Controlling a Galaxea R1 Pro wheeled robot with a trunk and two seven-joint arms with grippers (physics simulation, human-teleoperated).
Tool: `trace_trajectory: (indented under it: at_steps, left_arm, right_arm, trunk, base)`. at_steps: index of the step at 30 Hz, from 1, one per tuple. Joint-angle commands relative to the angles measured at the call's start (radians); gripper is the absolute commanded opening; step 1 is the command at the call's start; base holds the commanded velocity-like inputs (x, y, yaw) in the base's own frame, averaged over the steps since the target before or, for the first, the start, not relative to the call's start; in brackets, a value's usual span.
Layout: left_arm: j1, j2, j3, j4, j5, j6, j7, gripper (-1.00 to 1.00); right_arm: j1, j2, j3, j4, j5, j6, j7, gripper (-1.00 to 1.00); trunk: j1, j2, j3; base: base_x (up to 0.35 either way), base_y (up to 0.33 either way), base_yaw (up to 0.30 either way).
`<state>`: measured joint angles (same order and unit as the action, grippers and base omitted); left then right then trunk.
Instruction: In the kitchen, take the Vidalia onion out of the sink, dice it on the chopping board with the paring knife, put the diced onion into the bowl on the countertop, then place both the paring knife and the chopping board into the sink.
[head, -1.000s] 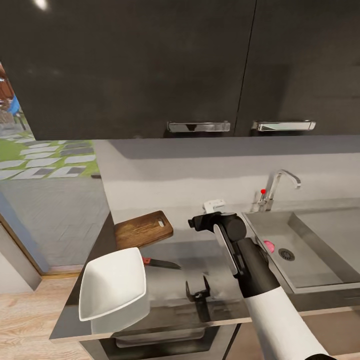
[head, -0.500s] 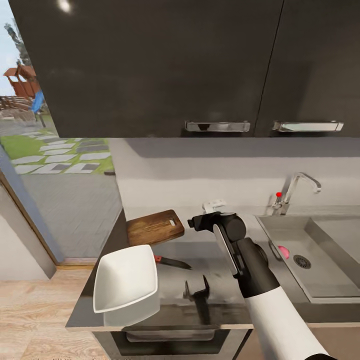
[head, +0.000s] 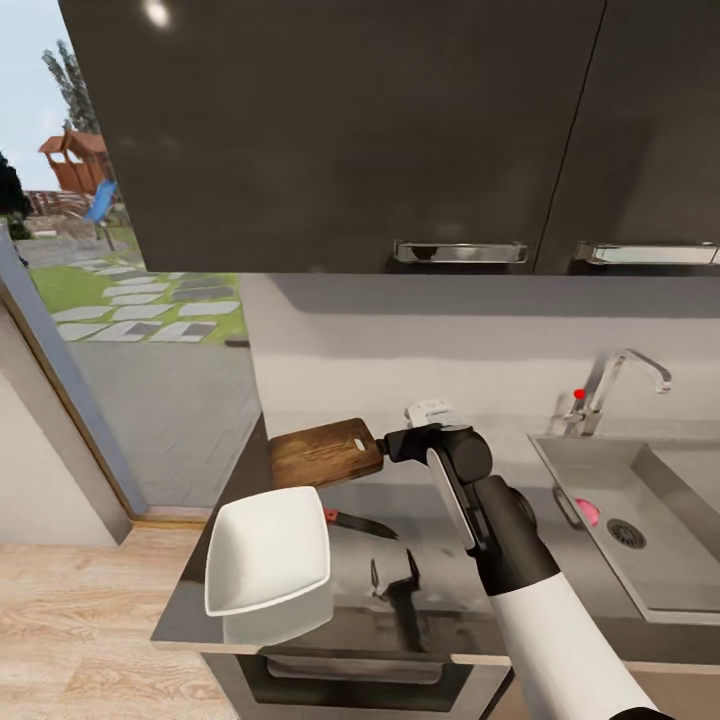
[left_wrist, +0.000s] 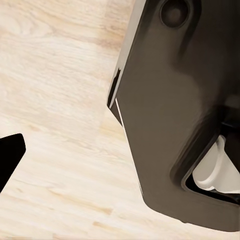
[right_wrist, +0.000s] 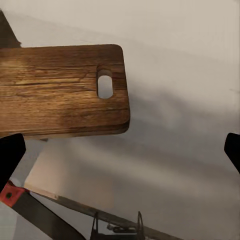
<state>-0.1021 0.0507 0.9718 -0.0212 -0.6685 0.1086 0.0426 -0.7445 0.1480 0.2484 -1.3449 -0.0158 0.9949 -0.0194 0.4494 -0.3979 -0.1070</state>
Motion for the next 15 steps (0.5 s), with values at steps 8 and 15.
trace_trajectory:
  at_steps: [8,15]
  left_arm:
    - [-0.001,0.000,0.008,0.000,-0.009,0.003,0.002,1.00]
    - [-0.001,-0.001,0.008,0.000,-0.009,0.003,0.002,1.00]
  right_arm:
    - [-0.014,-0.001,-0.016,0.053,0.000,0.005,-0.006,1.00]
    - [-0.192,-0.001,-0.020,0.392,-0.001,0.003,-0.007,1.00]
  trunk:
    - [0.001,-0.002,-0.002]
    - [0.001,-0.002,-0.002]
  base:
    - [0.000,0.000,0.019]
    - [0.000,0.000,0.001]
